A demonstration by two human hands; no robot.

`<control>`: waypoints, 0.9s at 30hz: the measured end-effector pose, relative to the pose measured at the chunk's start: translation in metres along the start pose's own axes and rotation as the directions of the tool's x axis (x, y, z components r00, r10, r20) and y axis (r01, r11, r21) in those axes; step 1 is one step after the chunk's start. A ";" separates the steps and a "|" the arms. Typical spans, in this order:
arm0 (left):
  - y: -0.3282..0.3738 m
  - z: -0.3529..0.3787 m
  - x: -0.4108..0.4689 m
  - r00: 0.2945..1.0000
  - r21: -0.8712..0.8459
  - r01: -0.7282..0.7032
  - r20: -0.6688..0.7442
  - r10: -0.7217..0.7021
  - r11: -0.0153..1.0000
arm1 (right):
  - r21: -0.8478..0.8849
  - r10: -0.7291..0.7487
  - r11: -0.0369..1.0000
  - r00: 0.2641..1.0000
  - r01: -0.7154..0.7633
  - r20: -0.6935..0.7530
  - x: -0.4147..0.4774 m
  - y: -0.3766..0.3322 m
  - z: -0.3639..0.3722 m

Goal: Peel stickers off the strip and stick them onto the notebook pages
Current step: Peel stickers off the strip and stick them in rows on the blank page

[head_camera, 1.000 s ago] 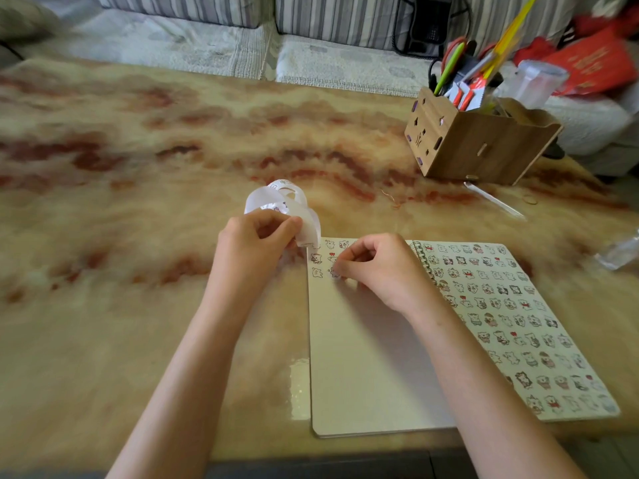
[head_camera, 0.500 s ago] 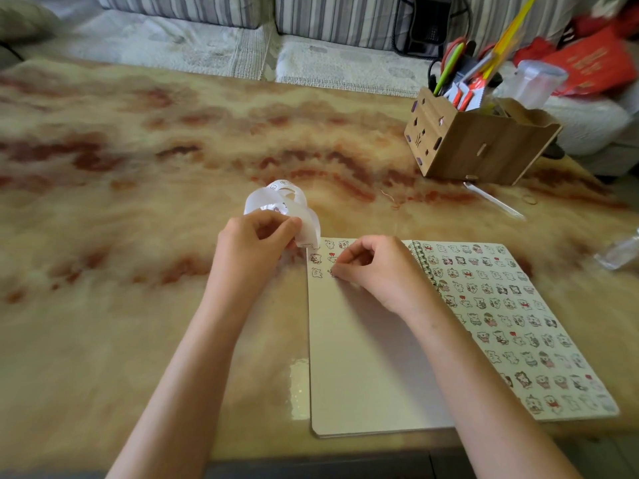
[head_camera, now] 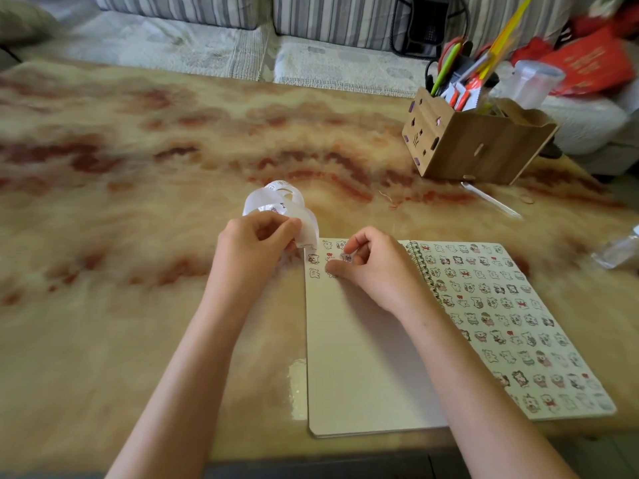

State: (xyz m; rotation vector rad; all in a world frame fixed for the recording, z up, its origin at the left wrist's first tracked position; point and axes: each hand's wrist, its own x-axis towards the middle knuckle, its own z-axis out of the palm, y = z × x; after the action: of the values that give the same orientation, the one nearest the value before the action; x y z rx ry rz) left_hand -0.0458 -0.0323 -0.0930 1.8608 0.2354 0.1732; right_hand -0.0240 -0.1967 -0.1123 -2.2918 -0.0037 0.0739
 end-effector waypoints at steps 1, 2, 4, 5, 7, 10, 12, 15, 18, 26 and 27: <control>0.000 0.000 0.000 1.000 0.001 0.002 0.000 -0.002 1.000 | -0.012 -0.005 1.000 1.000 0.005 -0.006 0.000 0.000 0.000; 0.000 0.000 0.000 1.000 0.002 0.003 0.000 -0.003 1.000 | -0.017 -0.011 1.000 1.000 0.011 -0.011 0.000 0.001 -0.001; 0.000 0.000 0.000 1.000 0.010 0.002 -0.002 -0.001 1.000 | -0.023 -0.013 1.000 1.000 0.013 -0.018 0.001 0.001 -0.002; -0.001 -0.001 0.000 1.000 0.016 0.000 -0.003 0.000 1.000 | -0.021 -0.010 1.000 1.000 0.009 -0.017 0.000 0.001 -0.002; 0.000 0.000 0.000 1.000 0.019 -0.002 -0.007 0.003 1.000 | 0.008 0.003 1.000 1.000 -0.003 0.000 0.000 -0.001 -0.002; 0.000 0.000 0.000 1.000 0.013 -0.008 -0.008 0.008 1.000 | 0.005 0.000 1.000 1.000 0.000 0.026 -0.001 -0.001 -0.002; 0.000 0.001 0.000 1.000 0.007 -0.014 -0.006 0.014 1.000 | -0.018 -0.012 1.000 0.999 0.013 0.029 -0.001 -0.001 -0.002; 0.001 0.001 0.001 1.000 -0.017 -0.021 -0.011 0.021 1.000 | -0.038 -0.030 0.999 0.999 0.031 0.025 -0.001 0.001 -0.003; 0.001 0.002 0.001 0.999 -0.033 -0.042 -0.025 0.041 0.999 | 0.047 -0.066 0.997 0.998 0.066 0.001 -0.003 -0.001 -0.004; 0.002 0.003 0.002 0.995 -0.100 -0.094 -0.038 0.090 0.991 | 0.219 -0.333 0.909 0.934 0.354 -0.125 -0.011 -0.022 -0.002; 0.002 0.003 0.002 0.995 -0.104 -0.095 -0.037 0.092 0.990 | 0.218 -0.350 0.902 0.927 0.372 -0.135 -0.011 -0.022 -0.001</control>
State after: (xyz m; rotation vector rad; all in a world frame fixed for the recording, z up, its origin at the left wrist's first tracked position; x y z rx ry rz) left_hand -0.0430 -0.0351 -0.0924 1.7661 0.1581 0.2751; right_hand -0.0344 -0.1830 -0.0945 -2.0137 -0.3541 -0.2154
